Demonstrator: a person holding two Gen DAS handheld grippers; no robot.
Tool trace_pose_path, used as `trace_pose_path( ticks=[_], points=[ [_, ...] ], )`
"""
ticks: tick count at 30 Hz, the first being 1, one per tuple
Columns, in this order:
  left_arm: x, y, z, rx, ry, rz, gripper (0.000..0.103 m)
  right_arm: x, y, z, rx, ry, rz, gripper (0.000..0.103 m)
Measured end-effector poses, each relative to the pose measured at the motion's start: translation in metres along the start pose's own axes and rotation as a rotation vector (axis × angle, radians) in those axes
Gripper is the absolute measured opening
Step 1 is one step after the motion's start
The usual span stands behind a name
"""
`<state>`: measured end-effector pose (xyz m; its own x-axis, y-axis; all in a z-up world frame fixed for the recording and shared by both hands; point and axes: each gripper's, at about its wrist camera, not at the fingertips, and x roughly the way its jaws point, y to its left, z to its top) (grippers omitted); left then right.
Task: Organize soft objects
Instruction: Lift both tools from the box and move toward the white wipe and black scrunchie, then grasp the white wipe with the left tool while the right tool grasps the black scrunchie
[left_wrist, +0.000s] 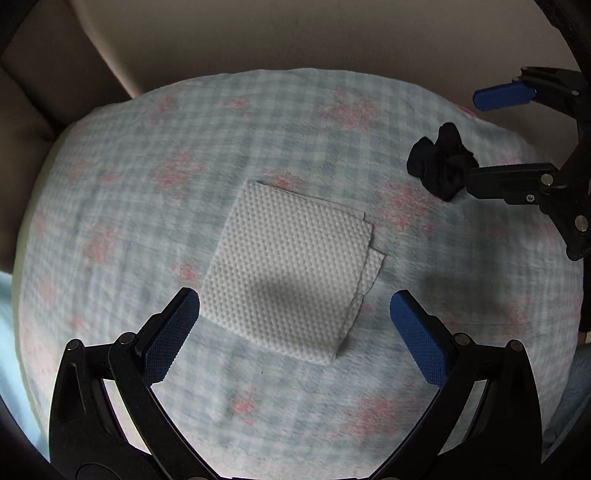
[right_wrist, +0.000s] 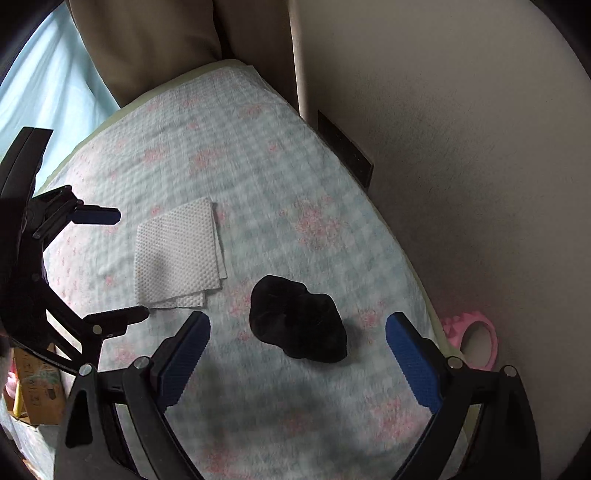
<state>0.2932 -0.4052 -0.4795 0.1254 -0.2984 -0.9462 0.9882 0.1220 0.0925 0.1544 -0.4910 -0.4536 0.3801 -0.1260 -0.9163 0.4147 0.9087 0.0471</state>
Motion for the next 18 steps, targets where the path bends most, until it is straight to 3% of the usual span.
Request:
trace_pose_path(
  ticks=[9, 14, 17, 18],
  points=[
    [0.044, 0.014, 0.002, 0.044, 0.0, -0.064, 0.103, 0.042, -0.006, -0.01, -0.028, 0.012, -0.021, 0.095],
    [0.046, 0.018, 0.001, 0.056, -0.002, -0.076, 0.099, 0.049, -0.005, -0.012, -0.027, 0.023, -0.004, 0.066],
    [0.04, 0.017, 0.0, 0.062, -0.005, -0.087, 0.083, 0.046, -0.002, -0.013, -0.033, 0.01, -0.011, 0.05],
    [0.034, 0.013, 0.0, 0.066, -0.006, -0.088, 0.073, 0.045, -0.002, -0.013, -0.033, 0.006, -0.009, 0.047]
  ],
)
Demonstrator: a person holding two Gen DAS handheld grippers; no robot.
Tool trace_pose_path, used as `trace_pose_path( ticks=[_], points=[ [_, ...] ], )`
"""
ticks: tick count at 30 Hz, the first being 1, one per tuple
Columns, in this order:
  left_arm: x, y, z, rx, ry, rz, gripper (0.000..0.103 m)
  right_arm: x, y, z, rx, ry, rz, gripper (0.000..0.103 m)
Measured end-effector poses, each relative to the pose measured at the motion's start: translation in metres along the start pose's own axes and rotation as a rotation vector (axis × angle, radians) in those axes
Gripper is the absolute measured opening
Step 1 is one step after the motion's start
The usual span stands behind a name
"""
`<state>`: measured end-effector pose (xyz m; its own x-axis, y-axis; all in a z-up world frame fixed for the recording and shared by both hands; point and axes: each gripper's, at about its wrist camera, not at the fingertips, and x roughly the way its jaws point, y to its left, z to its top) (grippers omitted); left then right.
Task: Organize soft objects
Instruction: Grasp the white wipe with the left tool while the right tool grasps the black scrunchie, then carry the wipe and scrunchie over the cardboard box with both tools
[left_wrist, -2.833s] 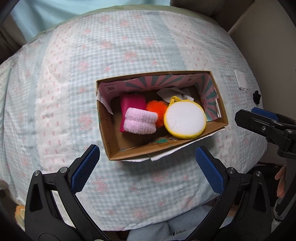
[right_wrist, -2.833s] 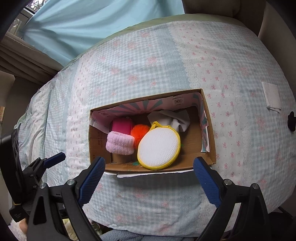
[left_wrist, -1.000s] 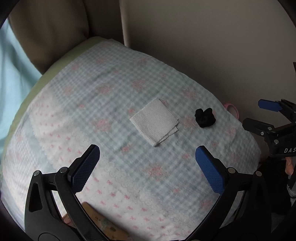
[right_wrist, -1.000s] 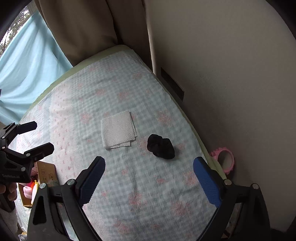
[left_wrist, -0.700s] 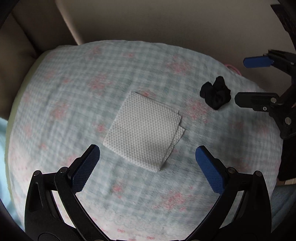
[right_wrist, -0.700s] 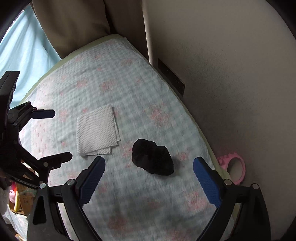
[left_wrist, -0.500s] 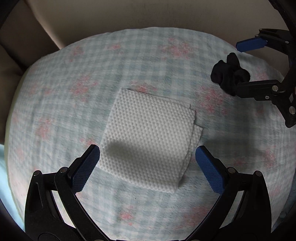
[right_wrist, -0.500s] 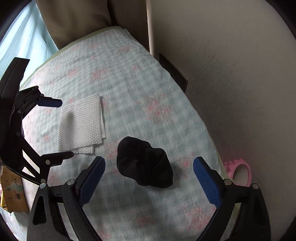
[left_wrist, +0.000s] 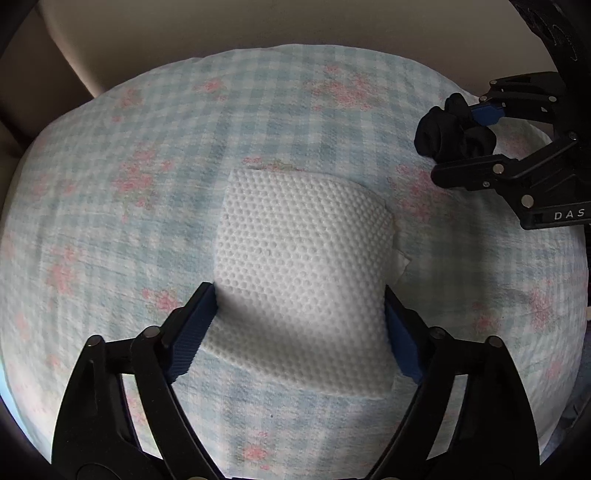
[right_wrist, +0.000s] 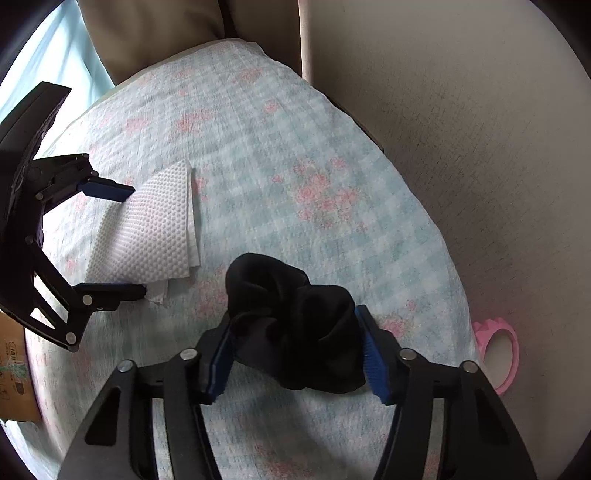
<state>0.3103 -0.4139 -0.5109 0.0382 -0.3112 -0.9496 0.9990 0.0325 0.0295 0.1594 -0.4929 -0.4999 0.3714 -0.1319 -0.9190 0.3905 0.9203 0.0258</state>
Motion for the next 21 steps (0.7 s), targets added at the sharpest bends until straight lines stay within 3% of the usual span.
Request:
trace_pose_path(
  ticks=[4, 7, 15, 21],
  points=[
    [-0.016, -0.01, -0.003, -0.003, 0.005, 0.002, 0.04, -0.006, 0.0, -0.004, 0.008, -0.012, -0.001, 0.034],
    [-0.025, -0.016, -0.004, -0.019, 0.009, 0.011, 0.03, -0.01, 0.0, -0.005, 0.014, -0.021, -0.002, 0.031],
    [-0.067, -0.008, -0.004, -0.149, -0.016, -0.007, 0.025, -0.025, 0.005, 0.008, 0.025, -0.045, -0.001, 0.03],
    [-0.126, 0.002, -0.006, -0.266, -0.072, 0.02, 0.024, -0.059, 0.008, 0.018, 0.013, -0.08, 0.002, 0.03]
  ],
)
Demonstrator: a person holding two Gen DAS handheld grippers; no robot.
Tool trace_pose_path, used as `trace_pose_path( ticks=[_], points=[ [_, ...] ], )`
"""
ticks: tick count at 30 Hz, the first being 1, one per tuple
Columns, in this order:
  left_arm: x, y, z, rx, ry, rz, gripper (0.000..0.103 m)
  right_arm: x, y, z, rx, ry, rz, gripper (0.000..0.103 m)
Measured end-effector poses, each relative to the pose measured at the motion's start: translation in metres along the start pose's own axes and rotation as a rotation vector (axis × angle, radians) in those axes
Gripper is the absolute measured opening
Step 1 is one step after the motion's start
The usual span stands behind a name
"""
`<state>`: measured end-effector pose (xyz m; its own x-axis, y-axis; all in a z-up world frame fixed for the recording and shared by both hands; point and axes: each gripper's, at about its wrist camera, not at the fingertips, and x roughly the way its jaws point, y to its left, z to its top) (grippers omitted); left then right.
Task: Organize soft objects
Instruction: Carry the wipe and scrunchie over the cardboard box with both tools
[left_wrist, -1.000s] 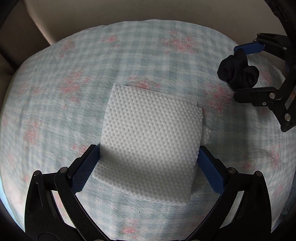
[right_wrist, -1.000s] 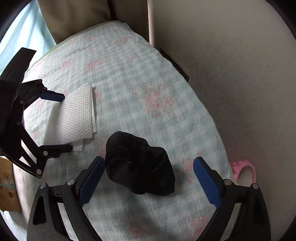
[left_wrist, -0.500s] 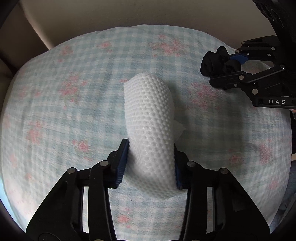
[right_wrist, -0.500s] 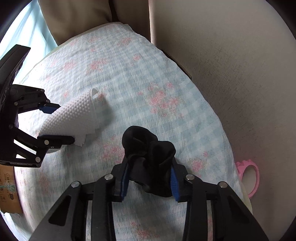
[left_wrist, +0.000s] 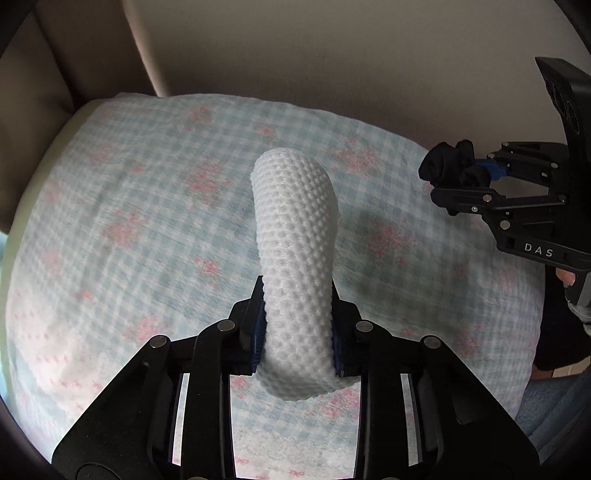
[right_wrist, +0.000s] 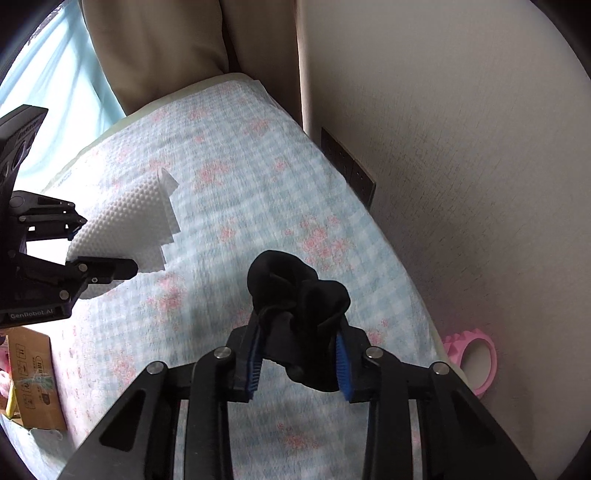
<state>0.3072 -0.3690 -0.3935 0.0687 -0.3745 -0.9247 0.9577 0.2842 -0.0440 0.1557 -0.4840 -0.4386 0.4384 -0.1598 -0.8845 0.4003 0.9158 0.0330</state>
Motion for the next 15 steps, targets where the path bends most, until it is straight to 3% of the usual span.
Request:
trace_pose_path(
  ticks=[9, 15],
  points=[
    [-0.114, -0.008, -0.013, -0.189, -0.103, 0.08, 0.025, -0.088, 0.02, 0.022, -0.067, -0.078, 0.012, 0.03],
    [-0.189, -0.017, -0.053, -0.38, -0.171, 0.15, 0.024, -0.146, 0.049, 0.031, -0.119, -0.096, 0.054, 0.03]
  ],
)
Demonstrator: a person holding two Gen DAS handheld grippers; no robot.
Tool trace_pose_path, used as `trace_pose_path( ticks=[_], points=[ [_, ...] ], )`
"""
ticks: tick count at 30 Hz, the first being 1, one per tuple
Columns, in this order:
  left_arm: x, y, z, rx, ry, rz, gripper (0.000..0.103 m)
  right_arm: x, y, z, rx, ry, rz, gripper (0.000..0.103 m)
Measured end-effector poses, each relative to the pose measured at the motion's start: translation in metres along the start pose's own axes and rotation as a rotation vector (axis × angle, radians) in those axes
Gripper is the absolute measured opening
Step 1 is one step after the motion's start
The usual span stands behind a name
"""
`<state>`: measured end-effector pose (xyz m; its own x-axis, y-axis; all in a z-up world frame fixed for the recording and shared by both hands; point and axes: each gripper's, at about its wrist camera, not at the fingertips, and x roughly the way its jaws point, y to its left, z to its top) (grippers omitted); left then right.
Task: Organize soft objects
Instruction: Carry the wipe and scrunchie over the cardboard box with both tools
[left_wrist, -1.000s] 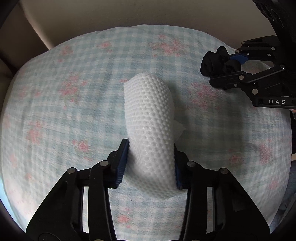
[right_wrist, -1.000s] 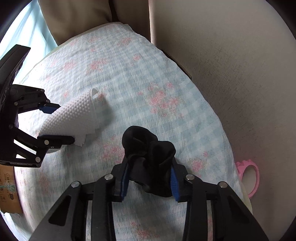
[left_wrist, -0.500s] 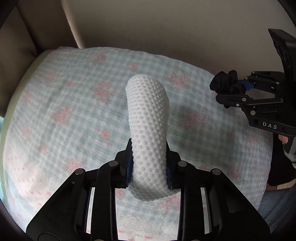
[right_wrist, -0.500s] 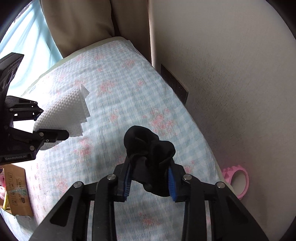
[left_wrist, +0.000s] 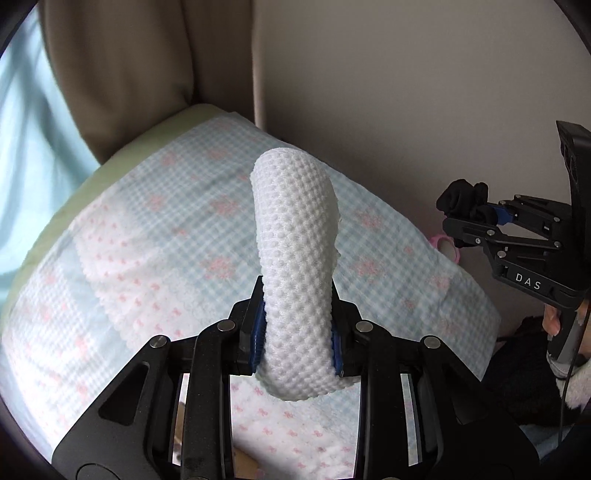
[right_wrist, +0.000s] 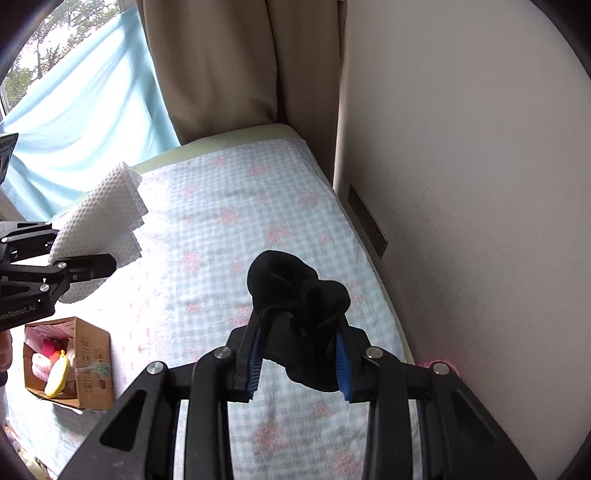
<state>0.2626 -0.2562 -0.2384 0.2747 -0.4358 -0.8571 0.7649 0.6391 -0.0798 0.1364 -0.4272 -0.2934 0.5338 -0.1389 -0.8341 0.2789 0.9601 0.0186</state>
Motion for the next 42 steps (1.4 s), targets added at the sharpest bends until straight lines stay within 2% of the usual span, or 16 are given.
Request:
trace_pose_path(
  ticks=[10, 18, 22, 24, 30, 36, 42],
  points=[
    [-0.116, 0.05, -0.082, -0.249, -0.082, 0.138, 0.025, -0.05, 0.099, 0.006, -0.159, -0.033, 0.134, 0.03],
    [-0.177, 0.111, -0.169, -0.399, -0.119, 0.208, 0.024, -0.082, 0.213, -0.004, -0.255, -0.016, 0.238, 0.03],
    [-0.196, 0.142, -0.214, -0.447, -0.084, 0.25, 0.025, -0.092, 0.277, -0.009, -0.272, 0.009, 0.28, 0.03],
    [-0.201, 0.156, -0.233, -0.464, -0.069, 0.258, 0.024, -0.095, 0.307, -0.012, -0.264, 0.026, 0.305, 0.03],
    [-0.199, 0.201, -0.286, -0.498, -0.024, 0.249, 0.024, -0.083, 0.381, -0.027, -0.247, 0.076, 0.296, 0.03],
    [-0.165, 0.237, -0.316, -0.545, 0.041, 0.231, 0.024, -0.049, 0.423, -0.048, -0.209, 0.147, 0.285, 0.03],
    [-0.128, 0.27, -0.336, -0.565, 0.102, 0.197, 0.025, -0.019, 0.438, -0.064, -0.211, 0.223, 0.251, 0.03]
  ],
)
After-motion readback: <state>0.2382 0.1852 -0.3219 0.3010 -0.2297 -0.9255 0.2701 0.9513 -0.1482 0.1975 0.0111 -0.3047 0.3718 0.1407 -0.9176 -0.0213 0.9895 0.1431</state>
